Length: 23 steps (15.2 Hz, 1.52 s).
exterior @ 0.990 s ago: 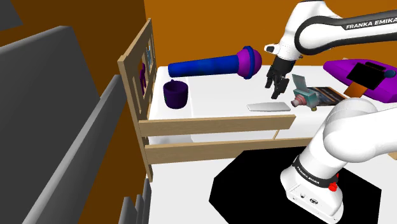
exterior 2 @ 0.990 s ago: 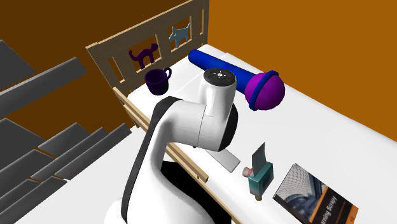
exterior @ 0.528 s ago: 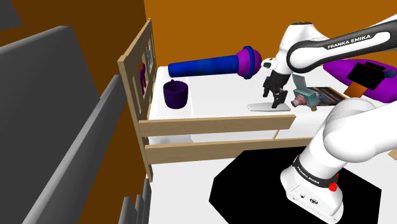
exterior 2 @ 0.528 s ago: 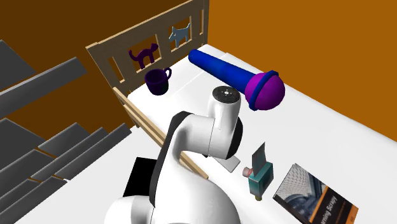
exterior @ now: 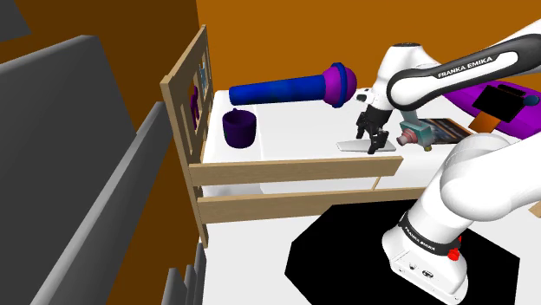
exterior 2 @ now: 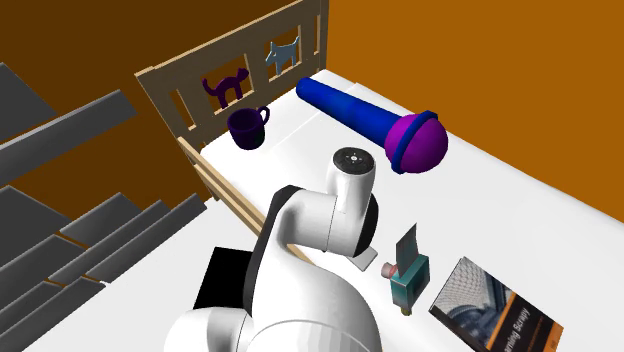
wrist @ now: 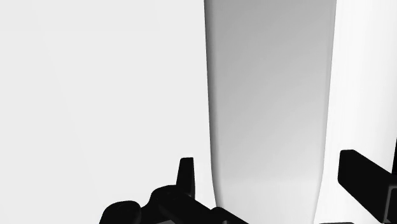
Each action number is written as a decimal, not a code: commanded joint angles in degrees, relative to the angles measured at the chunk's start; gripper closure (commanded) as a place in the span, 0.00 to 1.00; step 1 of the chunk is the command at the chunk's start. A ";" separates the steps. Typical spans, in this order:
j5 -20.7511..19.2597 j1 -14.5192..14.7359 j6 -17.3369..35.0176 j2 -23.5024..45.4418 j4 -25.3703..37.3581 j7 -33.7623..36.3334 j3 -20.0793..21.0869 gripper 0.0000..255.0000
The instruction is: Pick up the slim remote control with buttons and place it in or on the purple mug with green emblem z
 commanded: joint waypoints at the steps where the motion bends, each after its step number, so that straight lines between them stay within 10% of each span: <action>1: -0.04 -0.02 0.11 0.05 -0.05 0.00 -0.04 0.00; 5: -0.04 -0.01 0.10 0.05 -0.04 0.00 -0.04 0.00; 6: -0.04 -0.01 0.10 0.05 -0.04 0.00 -0.04 1.00; 23: 2.49 0.04 -8.63 -5.38 3.35 -0.41 3.15 1.00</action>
